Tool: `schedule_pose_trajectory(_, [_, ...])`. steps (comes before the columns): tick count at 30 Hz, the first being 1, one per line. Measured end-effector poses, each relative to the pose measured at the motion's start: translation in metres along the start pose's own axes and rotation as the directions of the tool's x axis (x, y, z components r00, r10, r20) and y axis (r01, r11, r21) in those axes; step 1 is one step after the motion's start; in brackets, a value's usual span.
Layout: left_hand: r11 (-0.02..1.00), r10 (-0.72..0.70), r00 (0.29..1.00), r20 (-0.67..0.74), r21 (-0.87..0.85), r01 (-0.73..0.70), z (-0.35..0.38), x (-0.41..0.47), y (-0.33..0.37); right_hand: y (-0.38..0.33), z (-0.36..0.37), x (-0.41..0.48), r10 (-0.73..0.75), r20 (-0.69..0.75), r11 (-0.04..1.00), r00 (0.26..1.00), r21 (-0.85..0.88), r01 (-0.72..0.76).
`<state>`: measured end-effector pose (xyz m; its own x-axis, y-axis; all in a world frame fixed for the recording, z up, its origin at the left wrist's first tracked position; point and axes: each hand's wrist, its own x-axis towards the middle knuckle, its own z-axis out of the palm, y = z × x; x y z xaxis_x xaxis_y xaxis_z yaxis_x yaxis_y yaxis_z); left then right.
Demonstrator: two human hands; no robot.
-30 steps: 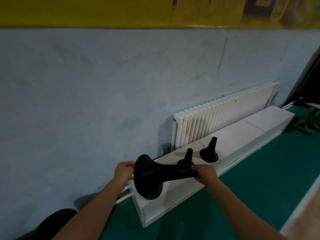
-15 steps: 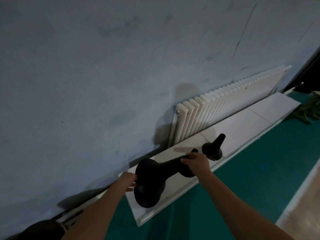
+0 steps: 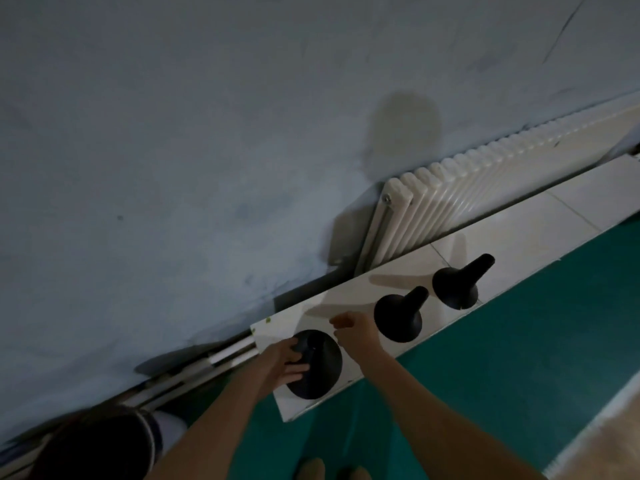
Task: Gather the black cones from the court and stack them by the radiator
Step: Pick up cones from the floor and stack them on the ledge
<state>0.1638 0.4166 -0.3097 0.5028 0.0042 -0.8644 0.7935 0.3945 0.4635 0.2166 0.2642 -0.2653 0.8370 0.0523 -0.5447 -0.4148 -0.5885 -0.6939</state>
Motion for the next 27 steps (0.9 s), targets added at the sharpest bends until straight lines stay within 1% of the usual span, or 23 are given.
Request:
schedule_pose_trajectory(2, [1.0, -0.005, 0.999, -0.035, 0.005, 0.005, 0.004, 0.005, 0.002, 0.009, 0.002, 0.012, 0.073, 0.058, 0.995, 0.996, 0.07, -0.077])
schedule_pose_trajectory(5, [0.995, 0.007, 0.996, -0.085, 0.101, 0.002, 0.006, 0.009, 0.01, 0.005, -0.004, 0.014, 0.143, 0.127, 0.973, 0.982, 0.166, -0.163])
schedule_pose_trajectory(8, [0.982, 0.043, 0.996, -0.081, 0.188, -0.027, 0.008, 0.002, 0.026, -0.008, -0.014, 0.009, 0.191, 0.205, 0.9, 0.96, 0.354, -0.255])
schedule_pose_trajectory(10, [0.969, 0.089, 0.994, -0.07, 0.237, -0.07, 0.011, -0.005, 0.038, -0.017, -0.024, 0.003, 0.189, 0.232, 0.878, 0.954, 0.395, -0.27])
schedule_pose_trajectory(14, [0.929, 0.173, 0.984, -0.037, 0.339, -0.151, 0.025, -0.025, 0.065, -0.024, -0.056, -0.016, 0.108, 0.165, 0.905, 0.98, 0.392, -0.166])
schedule_pose_trajectory(17, [0.888, 0.215, 0.976, 0.024, 0.412, -0.205, 0.044, -0.039, 0.082, -0.017, -0.087, -0.029, 0.058, 0.139, 0.896, 0.989, 0.429, -0.113])
schedule_pose_trajectory(20, [0.829, 0.251, 0.963, 0.096, 0.491, -0.266, 0.075, -0.047, 0.089, -0.003, -0.119, -0.048, 0.078, 0.054, 0.871, 0.996, 0.482, -0.094])
schedule_pose_trajectory(23, [0.771, 0.261, 0.948, 0.183, 0.551, -0.319, 0.123, -0.06, 0.084, 0.023, -0.157, -0.082, 0.105, -0.042, 0.842, 0.994, 0.535, -0.066])
schedule_pose_trajectory(26, [0.65, 0.234, 0.931, 0.282, 0.666, -0.365, 0.183, -0.076, 0.062, 0.065, -0.195, -0.127, 0.127, -0.108, 0.779, 0.986, 0.626, -0.032])
schedule_pose_trajectory(27, [0.603, 0.209, 0.926, 0.315, 0.704, -0.376, 0.207, -0.084, 0.049, 0.083, -0.207, -0.147, 0.157, -0.164, 0.771, 0.974, 0.636, -0.017])
